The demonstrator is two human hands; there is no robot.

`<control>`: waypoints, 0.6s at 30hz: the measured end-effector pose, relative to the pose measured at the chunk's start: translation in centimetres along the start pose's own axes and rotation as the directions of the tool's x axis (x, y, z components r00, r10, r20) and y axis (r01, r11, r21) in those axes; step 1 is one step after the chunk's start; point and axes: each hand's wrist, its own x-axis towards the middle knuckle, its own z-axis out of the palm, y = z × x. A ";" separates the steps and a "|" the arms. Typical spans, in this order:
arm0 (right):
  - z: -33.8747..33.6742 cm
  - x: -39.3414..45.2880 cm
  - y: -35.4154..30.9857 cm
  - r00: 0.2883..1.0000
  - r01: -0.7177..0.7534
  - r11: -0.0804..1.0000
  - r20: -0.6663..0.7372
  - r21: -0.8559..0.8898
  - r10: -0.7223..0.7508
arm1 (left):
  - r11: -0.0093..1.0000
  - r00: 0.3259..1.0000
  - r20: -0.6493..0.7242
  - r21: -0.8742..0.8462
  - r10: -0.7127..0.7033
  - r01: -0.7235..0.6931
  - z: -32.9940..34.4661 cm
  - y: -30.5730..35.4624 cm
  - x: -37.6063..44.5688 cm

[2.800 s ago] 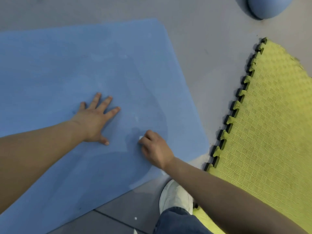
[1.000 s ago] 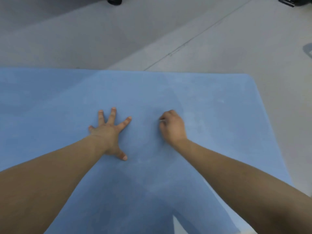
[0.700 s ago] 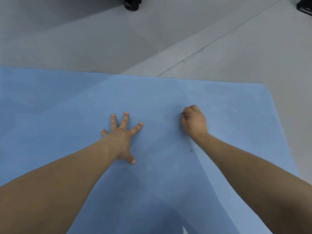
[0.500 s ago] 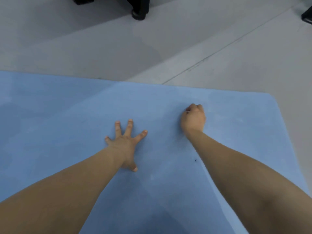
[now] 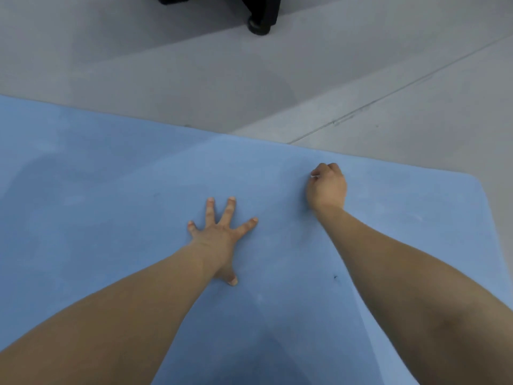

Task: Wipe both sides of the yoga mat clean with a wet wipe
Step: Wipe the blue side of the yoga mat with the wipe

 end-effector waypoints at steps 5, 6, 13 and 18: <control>3.1 -2.7 -7.9 0.976 0.154 0.982 0.138 0.108 -0.168 | 1.000 1.000 -0.013 -0.005 0.003 -0.003 0.3 0.0 0.1; 3.4 -3.4 -9.3 0.946 0.227 0.968 0.210 0.109 -0.246 | 1.000 1.000 -0.017 -0.010 0.005 -0.005 0.3 0.0 0.1; -0.6 -5.4 -9.7 0.870 0.305 0.946 0.372 0.108 -0.323 | 1.000 1.000 -0.010 0.013 0.008 -0.007 0.2 -0.1 -0.3; -6.6 -8.8 -8.0 0.854 0.376 0.925 0.369 0.048 -0.366 | 0.999 0.999 0.036 0.047 -0.014 0.012 -1.0 0.2 -0.9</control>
